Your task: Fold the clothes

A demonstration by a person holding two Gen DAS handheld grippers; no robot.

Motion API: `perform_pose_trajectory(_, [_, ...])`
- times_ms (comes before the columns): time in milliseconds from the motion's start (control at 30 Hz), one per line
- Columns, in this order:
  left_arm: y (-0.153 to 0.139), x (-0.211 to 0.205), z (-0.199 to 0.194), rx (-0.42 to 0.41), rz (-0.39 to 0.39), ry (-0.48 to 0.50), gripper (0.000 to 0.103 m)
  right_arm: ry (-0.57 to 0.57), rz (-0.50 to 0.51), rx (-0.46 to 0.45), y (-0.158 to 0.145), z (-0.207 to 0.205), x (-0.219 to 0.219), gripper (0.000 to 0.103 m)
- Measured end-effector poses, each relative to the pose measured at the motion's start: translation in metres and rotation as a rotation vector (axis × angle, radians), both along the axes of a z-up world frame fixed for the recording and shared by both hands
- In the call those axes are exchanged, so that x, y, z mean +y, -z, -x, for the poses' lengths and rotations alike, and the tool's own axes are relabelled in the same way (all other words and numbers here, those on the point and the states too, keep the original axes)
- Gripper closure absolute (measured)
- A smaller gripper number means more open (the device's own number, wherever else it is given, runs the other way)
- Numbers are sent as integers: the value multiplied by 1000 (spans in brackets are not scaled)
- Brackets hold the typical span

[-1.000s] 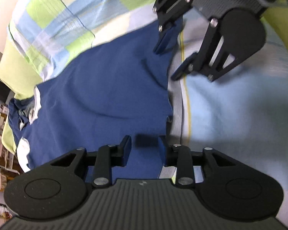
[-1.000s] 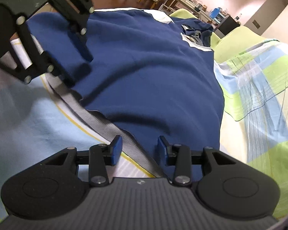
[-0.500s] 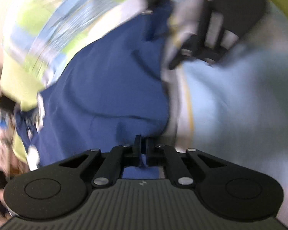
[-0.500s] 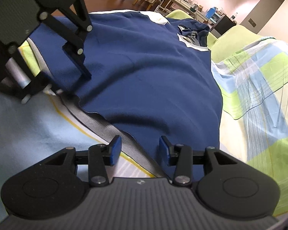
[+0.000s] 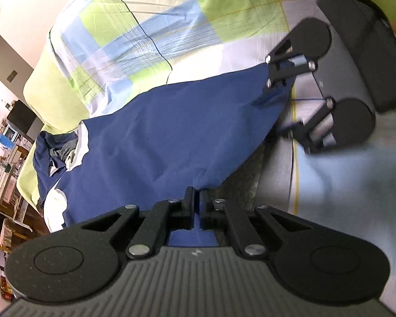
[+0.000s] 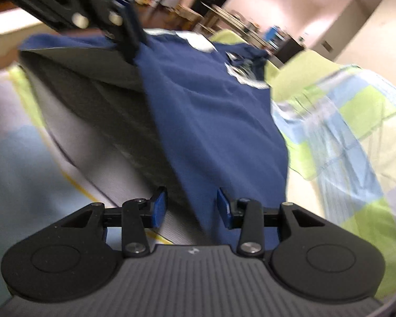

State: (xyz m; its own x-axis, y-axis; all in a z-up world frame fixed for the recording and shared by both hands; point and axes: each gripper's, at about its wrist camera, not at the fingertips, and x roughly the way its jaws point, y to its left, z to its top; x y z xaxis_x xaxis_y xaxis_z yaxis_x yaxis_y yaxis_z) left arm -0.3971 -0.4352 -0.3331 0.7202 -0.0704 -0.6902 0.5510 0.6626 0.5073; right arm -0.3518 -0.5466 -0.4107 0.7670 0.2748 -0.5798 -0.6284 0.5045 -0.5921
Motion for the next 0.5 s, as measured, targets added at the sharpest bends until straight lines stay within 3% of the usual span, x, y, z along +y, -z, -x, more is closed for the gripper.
perform_pose_trajectory(100, [1,3,0,13,9,-4,103,71,24,-41,2,-11,-17,72])
perform_pose_trajectory(133, [3,2,0,15,5,-1,103,94,27,-31,2,-17,-23,91])
perform_pose_trajectory(167, [4,2,1,19,5,5,103,117,30,-20,2,-23,-30,103])
perform_pose_trajectory(300, [11,-4,4,46,-1,54,103,111,89,-58,-7,-32,-48,103])
perform_pose_trajectory(433, [37,-26,9,119,-20,135,103,73,191,-202,-32,-35,-76,103])
perform_pose_trajectory(500, [56,-36,13,174,-47,151,103,98,227,-165,-25,-42,-87,103])
